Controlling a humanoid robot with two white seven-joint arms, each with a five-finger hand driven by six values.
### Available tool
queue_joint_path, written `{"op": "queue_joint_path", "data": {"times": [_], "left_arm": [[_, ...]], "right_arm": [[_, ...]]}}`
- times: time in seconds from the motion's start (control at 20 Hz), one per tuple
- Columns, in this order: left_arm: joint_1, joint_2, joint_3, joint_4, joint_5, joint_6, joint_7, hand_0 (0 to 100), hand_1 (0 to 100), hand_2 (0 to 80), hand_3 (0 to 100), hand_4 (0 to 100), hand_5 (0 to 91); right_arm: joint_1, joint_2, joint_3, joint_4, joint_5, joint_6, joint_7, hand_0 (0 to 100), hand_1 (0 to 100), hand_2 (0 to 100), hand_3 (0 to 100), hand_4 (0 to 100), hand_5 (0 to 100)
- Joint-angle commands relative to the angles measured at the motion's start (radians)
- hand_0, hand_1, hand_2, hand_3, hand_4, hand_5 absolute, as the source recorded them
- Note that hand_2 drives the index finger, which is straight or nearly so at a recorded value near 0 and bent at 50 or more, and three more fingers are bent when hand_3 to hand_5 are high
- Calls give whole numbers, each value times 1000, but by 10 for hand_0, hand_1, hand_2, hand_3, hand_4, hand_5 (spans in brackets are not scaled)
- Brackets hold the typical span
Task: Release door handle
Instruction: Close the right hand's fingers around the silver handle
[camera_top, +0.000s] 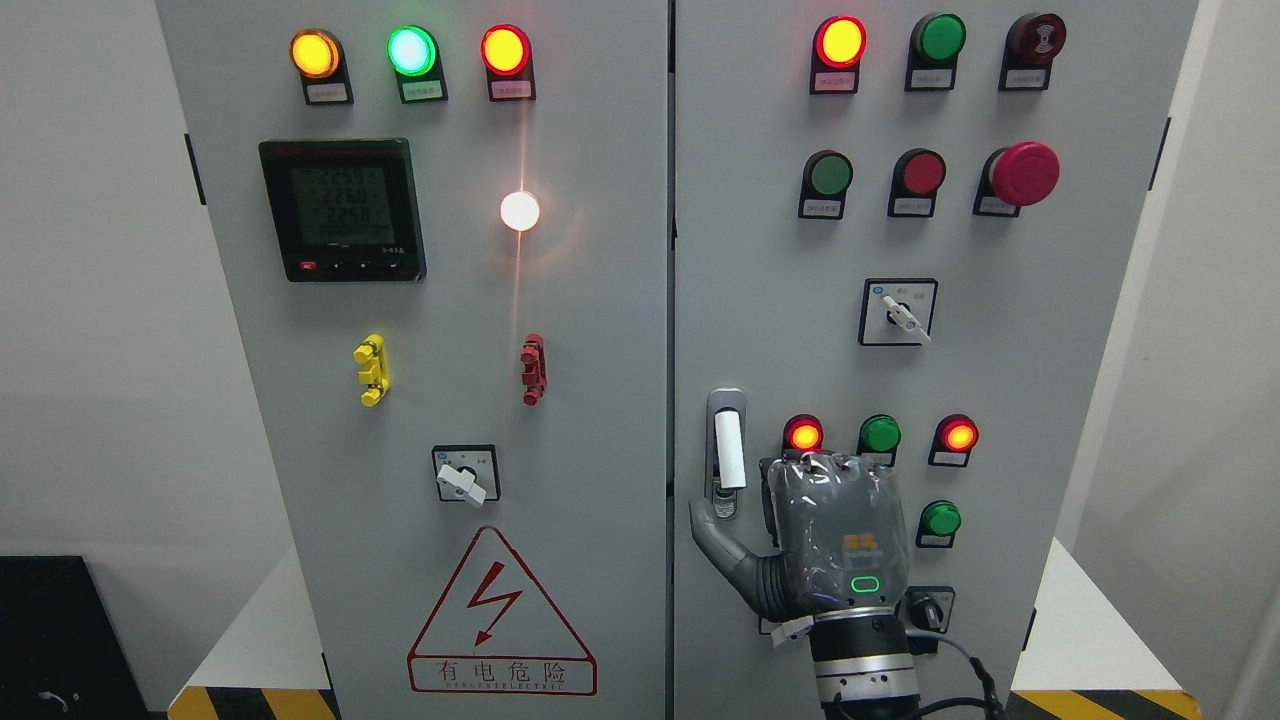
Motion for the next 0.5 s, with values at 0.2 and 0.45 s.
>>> {"op": "queue_joint_path", "data": {"times": [0.2, 0.45], "left_arm": [[0, 0, 0, 0, 0, -1, -1, 120, 556, 0, 0, 0, 0], [0, 0, 0, 0, 0, 1, -1, 120, 556, 0, 0, 0, 0]], "right_arm": [[-12, 1, -15, 23, 0, 1, 2, 248, 174, 1000, 1000, 1000, 1000], [-16, 1, -15, 30, 0, 2, 2, 253, 184, 1000, 1000, 1000, 1000]]}}
